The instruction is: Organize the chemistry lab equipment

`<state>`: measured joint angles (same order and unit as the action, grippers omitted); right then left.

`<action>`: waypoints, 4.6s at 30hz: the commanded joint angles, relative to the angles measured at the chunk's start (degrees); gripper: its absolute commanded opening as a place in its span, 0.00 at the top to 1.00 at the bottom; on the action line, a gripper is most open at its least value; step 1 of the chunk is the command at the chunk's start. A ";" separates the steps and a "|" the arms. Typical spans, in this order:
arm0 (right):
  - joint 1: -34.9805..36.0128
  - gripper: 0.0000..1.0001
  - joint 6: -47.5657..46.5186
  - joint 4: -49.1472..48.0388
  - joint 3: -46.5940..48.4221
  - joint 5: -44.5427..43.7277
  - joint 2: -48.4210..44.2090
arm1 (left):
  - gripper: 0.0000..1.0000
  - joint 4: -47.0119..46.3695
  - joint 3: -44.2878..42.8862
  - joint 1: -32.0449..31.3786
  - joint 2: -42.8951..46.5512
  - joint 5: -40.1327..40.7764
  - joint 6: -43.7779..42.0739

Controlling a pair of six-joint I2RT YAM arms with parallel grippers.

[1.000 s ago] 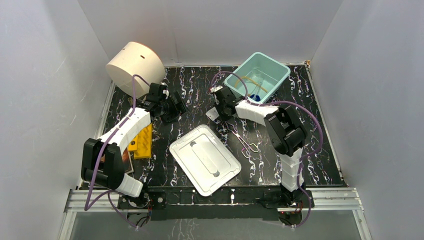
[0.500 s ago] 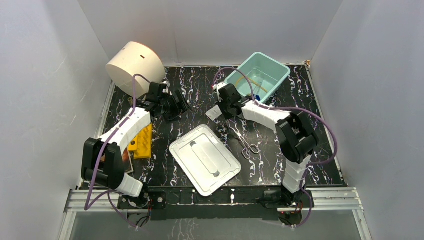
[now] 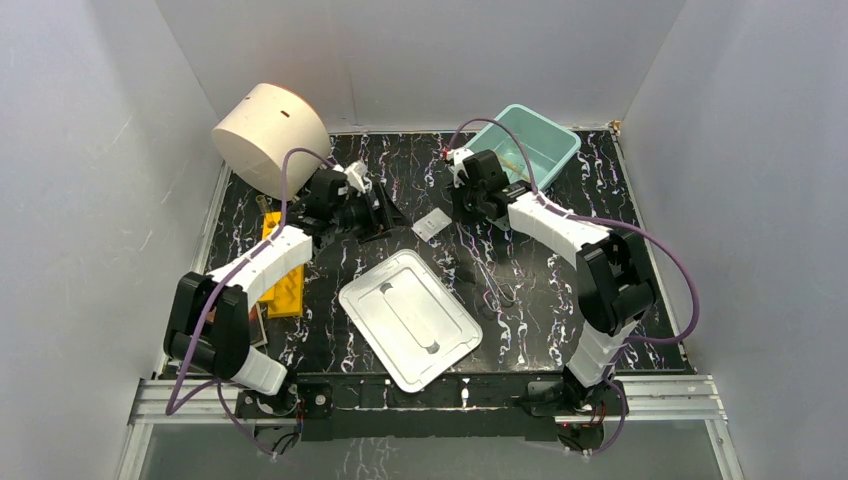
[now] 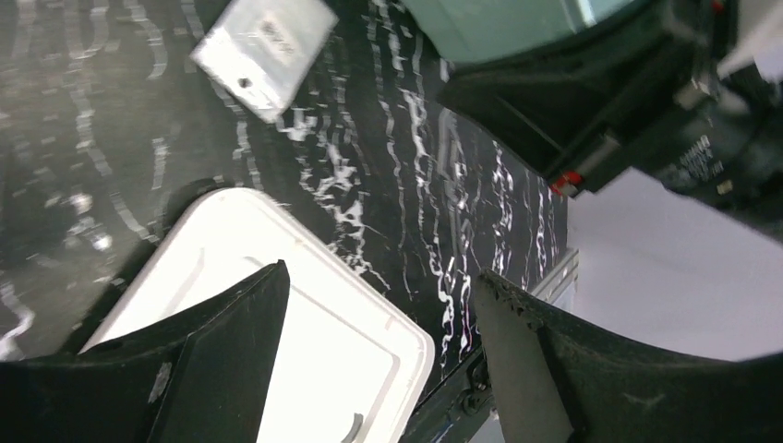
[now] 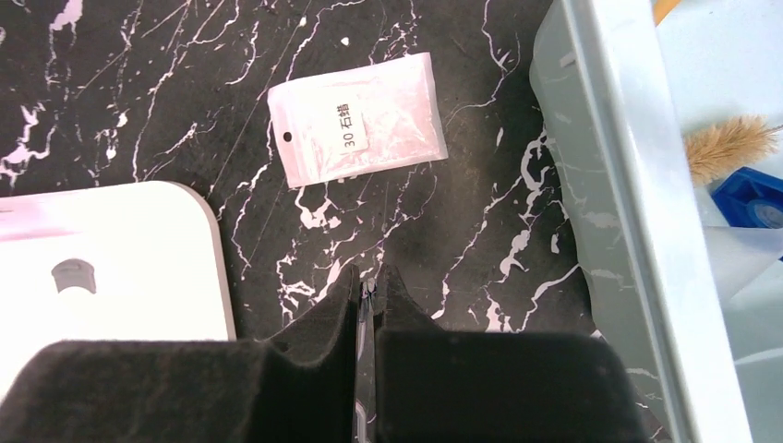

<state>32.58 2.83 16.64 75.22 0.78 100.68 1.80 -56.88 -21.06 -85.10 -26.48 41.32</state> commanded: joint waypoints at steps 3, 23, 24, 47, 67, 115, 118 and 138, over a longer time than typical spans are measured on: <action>-2.93 1.00 5.02 1.40 4.84 8.80 -1.92 | 0.28 -17.85 4.49 -6.93 -0.46 -0.79 -0.74; -4.76 1.00 26.93 2.72 11.26 14.51 1.42 | 0.35 -33.74 1.16 -14.39 -13.83 1.08 7.18; -4.76 1.00 27.83 2.82 11.32 14.36 1.49 | 0.36 -33.79 0.94 -14.51 -14.02 1.01 7.34; -5.55 0.63 33.83 6.49 11.28 12.58 -1.08 | 1.00 -21.18 -7.91 -14.54 -15.18 0.96 8.28; -6.09 0.16 29.28 -5.61 -6.61 25.26 -20.17 | 1.00 -21.59 -13.53 -8.65 -10.08 -6.05 13.47; -6.57 1.00 31.78 -7.37 -3.01 11.29 -20.38 | 0.29 -9.72 -17.19 -3.21 -2.61 -6.28 4.40; -7.59 1.00 28.82 -4.20 1.67 3.29 -19.33 | 0.26 -3.37 -16.63 -2.61 -0.16 -1.91 -0.72; -16.84 1.00 27.16 13.58 32.52 -26.83 9.15 | 0.24 8.25 -10.15 -2.19 3.79 6.67 -8.50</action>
<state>17.50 27.00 24.12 102.35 -21.65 106.13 8.10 -66.26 -23.42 -82.04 -21.32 35.09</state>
